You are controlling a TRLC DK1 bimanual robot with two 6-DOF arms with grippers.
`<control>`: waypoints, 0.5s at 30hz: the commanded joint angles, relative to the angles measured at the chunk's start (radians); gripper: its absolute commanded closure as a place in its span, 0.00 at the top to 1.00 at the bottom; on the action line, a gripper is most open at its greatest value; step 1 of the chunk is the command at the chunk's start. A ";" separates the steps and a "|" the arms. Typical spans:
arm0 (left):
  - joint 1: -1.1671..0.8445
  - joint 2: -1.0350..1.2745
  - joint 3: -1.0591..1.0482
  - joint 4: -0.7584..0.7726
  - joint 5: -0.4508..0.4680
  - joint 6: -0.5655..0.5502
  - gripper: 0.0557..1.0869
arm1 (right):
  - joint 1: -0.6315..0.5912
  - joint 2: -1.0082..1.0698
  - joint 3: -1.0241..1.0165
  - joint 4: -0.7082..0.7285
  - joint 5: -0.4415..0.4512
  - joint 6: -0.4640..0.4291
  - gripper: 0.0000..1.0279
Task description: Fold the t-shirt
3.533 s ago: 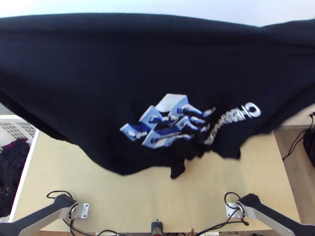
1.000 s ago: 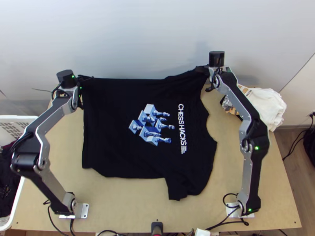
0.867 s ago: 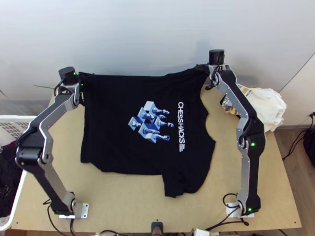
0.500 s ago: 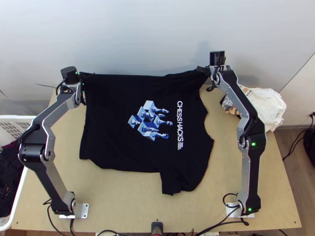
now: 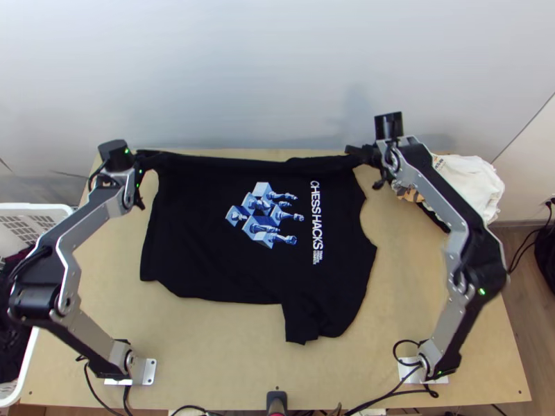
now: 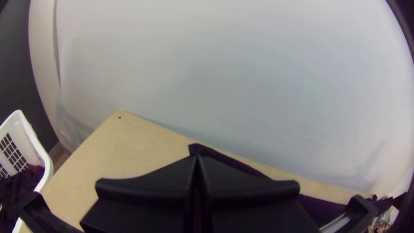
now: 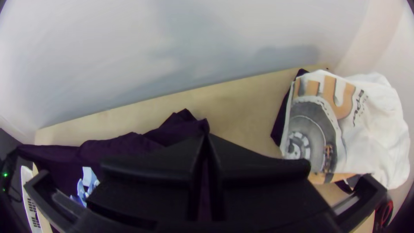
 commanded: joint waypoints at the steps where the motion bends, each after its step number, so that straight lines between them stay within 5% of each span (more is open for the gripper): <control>1: 0.007 -0.147 -0.180 -0.012 0.039 -0.002 0.04 | 0.018 -0.187 -0.224 0.001 -0.061 0.013 0.03; 15: 0.019 -0.357 -0.421 -0.042 0.065 0.001 0.04 | 0.092 -0.465 -0.579 0.003 -0.079 0.020 0.03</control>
